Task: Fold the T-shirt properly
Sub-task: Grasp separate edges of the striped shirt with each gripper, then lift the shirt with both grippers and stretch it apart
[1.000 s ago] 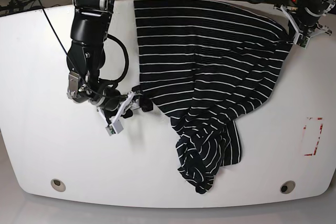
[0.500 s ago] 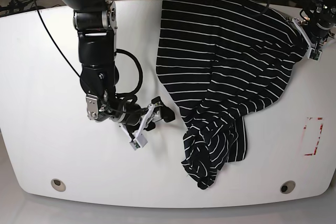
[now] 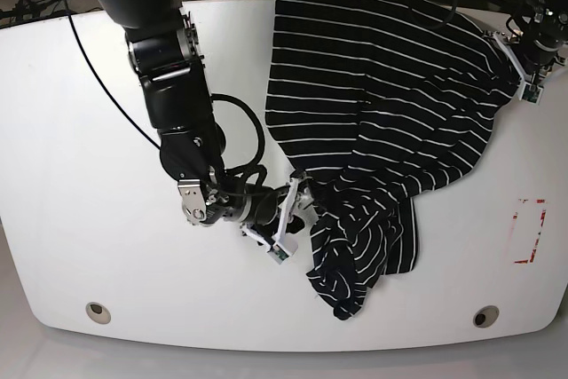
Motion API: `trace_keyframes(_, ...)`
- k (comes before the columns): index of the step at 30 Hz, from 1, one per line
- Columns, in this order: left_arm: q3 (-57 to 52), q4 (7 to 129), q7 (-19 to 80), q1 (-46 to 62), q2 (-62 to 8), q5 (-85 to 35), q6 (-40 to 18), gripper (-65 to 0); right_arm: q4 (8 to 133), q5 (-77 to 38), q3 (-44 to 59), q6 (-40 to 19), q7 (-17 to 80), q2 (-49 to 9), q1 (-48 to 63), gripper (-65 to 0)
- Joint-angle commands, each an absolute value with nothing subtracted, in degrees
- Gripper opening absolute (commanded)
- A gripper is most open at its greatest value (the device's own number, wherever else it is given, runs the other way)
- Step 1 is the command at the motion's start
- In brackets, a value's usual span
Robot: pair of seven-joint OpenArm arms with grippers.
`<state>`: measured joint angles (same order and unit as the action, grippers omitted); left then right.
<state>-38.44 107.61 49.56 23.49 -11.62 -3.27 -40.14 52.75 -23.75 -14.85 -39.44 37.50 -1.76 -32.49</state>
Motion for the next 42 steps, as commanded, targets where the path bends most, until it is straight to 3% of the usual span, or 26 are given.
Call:
trace_keyframes(1,-38.7,108.5,48.7,23.3,-12.3,-3.6,-40.0,-64.9,53.5,-24.6,-16.7,-40.0,35.3,-1.5,-34.2,-15.5)
trace_keyframes(8,-38.7,108.4,48.6,23.3,-12.3,-3.6,-40.0,-64.9,53.4,-24.6,-17.0,-33.9,32.0,-1.8,-32.5,-15.5)
trace_keyframes(21,-36.4,108.5,48.5,23.3,-12.3,-3.6,-40.0,-65.0,45.7,-24.7,-17.1,-33.3,27.5,1.0,-30.5,-16.3)
trace_keyframes(23,-36.4,108.5,48.5,23.3,-12.3,-3.6,-40.0,-65.0,45.5,-24.6,-17.1,-33.2,26.5,1.8,-30.4,-23.6)
trace_keyframes(25,-36.4,108.5,48.5,23.3,-12.3,-3.6,-40.0,-65.0,45.5,-24.6,-17.0,-33.2,25.1,1.9,-30.1,-39.8)
trace_keyframes(26,-36.4,108.5,48.4,23.3,-12.4,-3.6,-40.0,-65.0,45.5,-24.6,-17.0,-33.2,24.5,1.9,-30.1,-51.8)
trace_keyframes(28,-36.4,108.4,48.4,23.3,-12.5,-3.6,-40.0,-65.0,45.5,-24.6,-16.9,-33.2,24.1,1.5,-30.1,-65.0)
trace_keyframes(36,-36.3,107.5,48.7,19.6,-13.0,-1.2,-40.0,-64.9,46.8,-25.0,-16.8,-33.2,24.1,-3.3,-28.9,-65.0)
trace_keyframes(42,-33.0,104.7,48.6,15.3,-13.1,5.4,-40.0,-64.9,62.5,-25.0,-16.7,-33.2,27.0,-8.7,-21.6,-65.0)
